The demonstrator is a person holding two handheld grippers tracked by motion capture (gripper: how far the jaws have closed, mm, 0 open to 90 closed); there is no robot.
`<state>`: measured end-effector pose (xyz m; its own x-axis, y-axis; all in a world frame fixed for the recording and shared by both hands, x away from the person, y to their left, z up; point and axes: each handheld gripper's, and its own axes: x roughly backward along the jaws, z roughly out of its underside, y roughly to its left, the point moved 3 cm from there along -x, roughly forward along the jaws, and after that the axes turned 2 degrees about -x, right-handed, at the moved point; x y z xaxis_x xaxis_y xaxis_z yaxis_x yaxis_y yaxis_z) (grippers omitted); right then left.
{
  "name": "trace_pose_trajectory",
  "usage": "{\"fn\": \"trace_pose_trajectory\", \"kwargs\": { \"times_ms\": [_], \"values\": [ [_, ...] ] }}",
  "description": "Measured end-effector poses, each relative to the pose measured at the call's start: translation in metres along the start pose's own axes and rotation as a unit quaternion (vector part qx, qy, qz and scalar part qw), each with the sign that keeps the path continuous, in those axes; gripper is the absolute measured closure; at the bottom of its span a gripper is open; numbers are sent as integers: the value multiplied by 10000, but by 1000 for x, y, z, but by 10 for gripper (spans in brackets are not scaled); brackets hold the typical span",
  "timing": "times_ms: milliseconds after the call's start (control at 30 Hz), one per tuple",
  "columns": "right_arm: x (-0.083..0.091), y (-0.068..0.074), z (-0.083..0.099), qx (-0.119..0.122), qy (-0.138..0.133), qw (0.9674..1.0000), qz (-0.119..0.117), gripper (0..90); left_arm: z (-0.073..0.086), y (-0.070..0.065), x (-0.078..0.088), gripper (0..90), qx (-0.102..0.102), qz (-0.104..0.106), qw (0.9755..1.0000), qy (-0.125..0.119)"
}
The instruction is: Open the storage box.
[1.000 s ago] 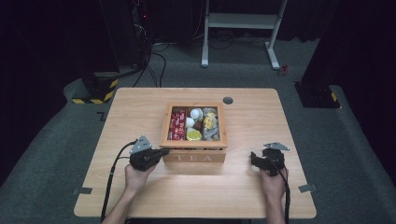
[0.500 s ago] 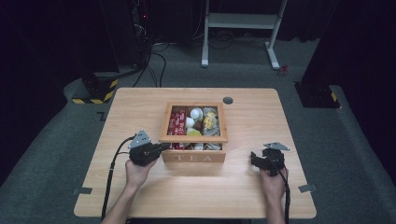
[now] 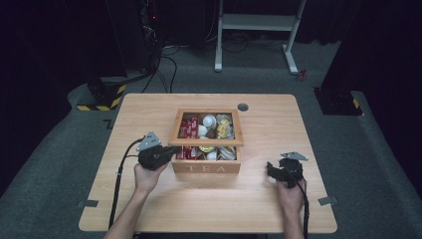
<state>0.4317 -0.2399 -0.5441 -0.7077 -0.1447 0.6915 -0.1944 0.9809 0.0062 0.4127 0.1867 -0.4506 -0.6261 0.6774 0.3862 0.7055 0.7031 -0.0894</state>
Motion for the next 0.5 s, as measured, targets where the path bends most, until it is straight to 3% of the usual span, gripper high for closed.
{"fn": "trace_pose_trajectory", "kwargs": {
  "times_ms": [500],
  "values": [
    [1, 3, 1, 84, 23, 9999, -97, 231, -23, 7, -2, 900, 90, 60, 9999, -70]
  ]
}}
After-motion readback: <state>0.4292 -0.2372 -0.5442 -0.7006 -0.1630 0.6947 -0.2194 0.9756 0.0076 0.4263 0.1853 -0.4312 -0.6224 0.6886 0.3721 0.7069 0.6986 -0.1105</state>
